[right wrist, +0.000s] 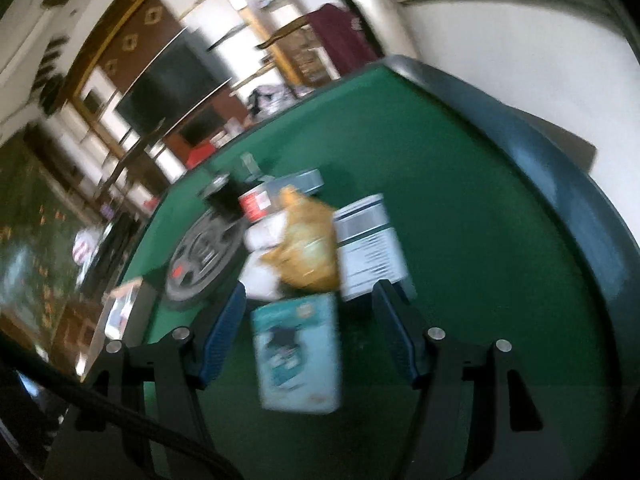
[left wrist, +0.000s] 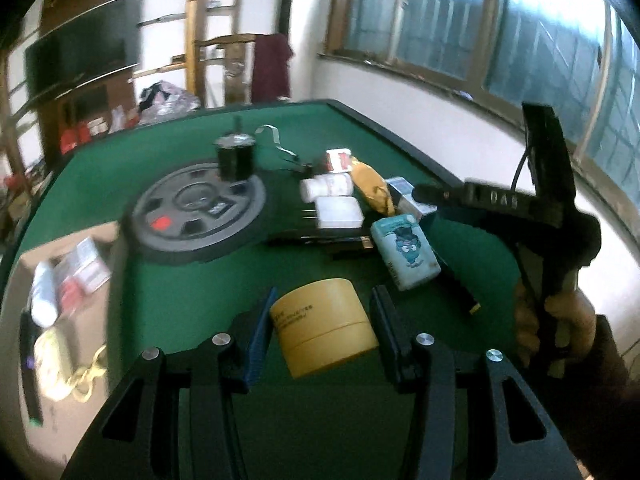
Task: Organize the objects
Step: 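Grasp the cartoon snack bag with right tool while left tool grasps the yellow round container, then release the snack bag into the cardboard box with right tool while left tool releases the yellow container there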
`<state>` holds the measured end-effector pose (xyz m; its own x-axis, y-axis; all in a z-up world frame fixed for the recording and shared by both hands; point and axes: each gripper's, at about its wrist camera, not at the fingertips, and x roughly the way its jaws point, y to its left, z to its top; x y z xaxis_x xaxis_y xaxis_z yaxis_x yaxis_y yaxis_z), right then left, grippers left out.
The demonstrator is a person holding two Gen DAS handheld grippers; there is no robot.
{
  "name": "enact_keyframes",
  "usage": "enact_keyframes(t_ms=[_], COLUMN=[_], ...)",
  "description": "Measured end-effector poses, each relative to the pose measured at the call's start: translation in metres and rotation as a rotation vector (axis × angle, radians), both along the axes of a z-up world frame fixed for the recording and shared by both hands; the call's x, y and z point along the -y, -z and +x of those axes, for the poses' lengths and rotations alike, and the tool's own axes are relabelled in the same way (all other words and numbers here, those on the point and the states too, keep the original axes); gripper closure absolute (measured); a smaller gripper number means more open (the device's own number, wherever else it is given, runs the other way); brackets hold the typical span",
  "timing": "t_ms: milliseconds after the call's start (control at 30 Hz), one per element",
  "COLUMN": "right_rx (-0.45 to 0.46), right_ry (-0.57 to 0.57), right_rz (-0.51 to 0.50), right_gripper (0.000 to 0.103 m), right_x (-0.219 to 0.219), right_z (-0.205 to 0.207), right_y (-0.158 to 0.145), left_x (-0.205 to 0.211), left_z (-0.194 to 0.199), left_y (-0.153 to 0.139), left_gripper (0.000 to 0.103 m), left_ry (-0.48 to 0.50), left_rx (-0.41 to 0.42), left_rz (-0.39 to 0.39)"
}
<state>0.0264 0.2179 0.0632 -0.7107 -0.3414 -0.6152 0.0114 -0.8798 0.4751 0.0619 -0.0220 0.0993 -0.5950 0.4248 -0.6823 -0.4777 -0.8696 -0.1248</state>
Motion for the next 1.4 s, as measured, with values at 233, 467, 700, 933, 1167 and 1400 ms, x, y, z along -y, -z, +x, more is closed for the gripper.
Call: enact_keyframes(t_ms=[233,467,700,933,1167,1400], right_rx=[0.114,0.165,0.15,0.098,0.102,0.126], right_ry=[-0.058,-0.083,-0.12,-0.277,-0.497,-0.574], right_rz=[0.342,0.462,0.278,0.125,0.074,0.157], right_gripper=[0.038,0.057,0.059,0.059,0.058,0.058], right_x=[0.062,0.078,0.07,0.117,0.23,0.324], right_z=[-0.008,-0.015,0.009,0.022,0.015,-0.011], right_y=[0.016,0.023,-0.002,-0.041,-0.051,-0.037], left_x=[0.05,0.093,0.14,0.2,0.253,0.269], left_z=[0.013,0.018,0.027,0.024,0.004,-0.029], left_y=[-0.004,0.003,0.003,0.013,0.028,0.05], left_gripper=[0.061,0.061,0.061,0.061,0.061,0.061], left_ry=[-0.089,-0.175,-0.25,-0.389,-0.484,-0.506], left_rx=[-0.008,0.004,-0.02,-0.007,0.04,0.095], left_rz=[0.047,0.094,0.119,0.064,-0.036,-0.122])
